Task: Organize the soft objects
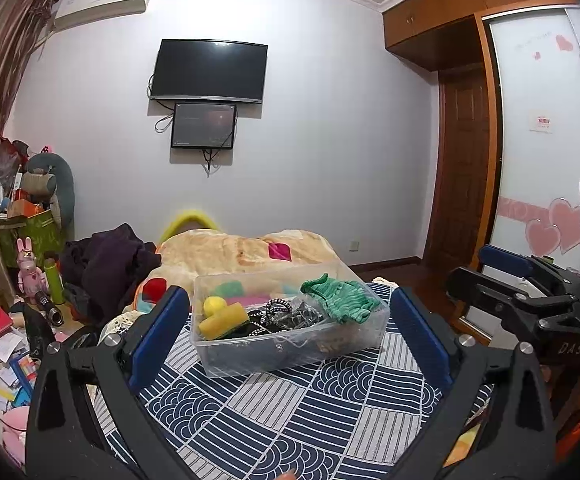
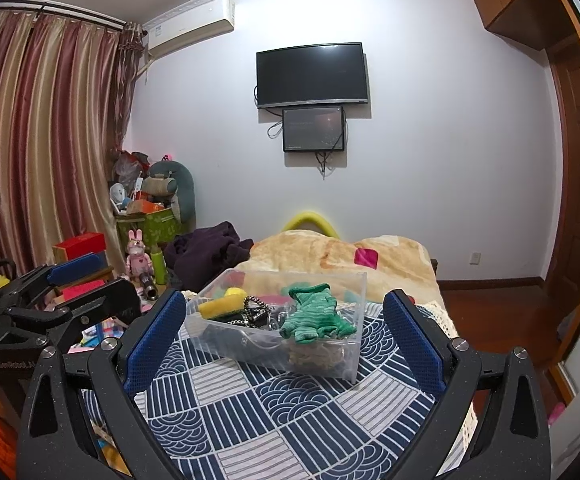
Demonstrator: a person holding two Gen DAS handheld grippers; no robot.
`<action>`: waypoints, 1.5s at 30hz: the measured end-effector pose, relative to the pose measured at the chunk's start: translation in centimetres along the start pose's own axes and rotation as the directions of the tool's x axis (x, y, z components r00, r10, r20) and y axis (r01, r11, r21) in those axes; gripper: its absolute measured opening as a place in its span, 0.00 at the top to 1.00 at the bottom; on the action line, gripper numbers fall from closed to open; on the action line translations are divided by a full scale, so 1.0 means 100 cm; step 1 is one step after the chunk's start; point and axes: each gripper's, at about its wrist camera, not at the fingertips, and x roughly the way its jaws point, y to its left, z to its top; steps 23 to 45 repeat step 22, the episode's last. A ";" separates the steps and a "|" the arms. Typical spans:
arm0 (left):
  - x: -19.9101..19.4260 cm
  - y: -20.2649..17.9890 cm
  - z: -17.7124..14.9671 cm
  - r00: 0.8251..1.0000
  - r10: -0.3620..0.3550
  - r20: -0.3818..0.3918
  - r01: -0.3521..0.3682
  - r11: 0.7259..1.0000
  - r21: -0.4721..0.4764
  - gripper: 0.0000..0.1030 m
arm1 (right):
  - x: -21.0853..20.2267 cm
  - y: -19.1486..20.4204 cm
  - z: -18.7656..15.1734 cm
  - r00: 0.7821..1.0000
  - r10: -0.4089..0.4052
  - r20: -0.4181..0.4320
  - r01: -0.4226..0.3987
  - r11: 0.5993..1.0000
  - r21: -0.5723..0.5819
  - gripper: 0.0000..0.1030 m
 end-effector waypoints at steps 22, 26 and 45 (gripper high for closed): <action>0.002 -0.001 -0.001 1.000 -0.019 -0.022 0.018 1.000 -0.004 0.00 | 0.003 -0.003 -0.003 1.000 -0.008 -0.013 0.008 1.000 0.012 0.04; 0.002 -0.001 -0.001 1.000 -0.019 -0.022 0.018 1.000 -0.004 0.00 | 0.003 -0.003 -0.003 1.000 -0.008 -0.013 0.008 1.000 0.012 0.04; 0.002 -0.001 -0.001 1.000 -0.019 -0.022 0.018 1.000 -0.004 0.00 | 0.003 -0.003 -0.003 1.000 -0.008 -0.013 0.008 1.000 0.012 0.04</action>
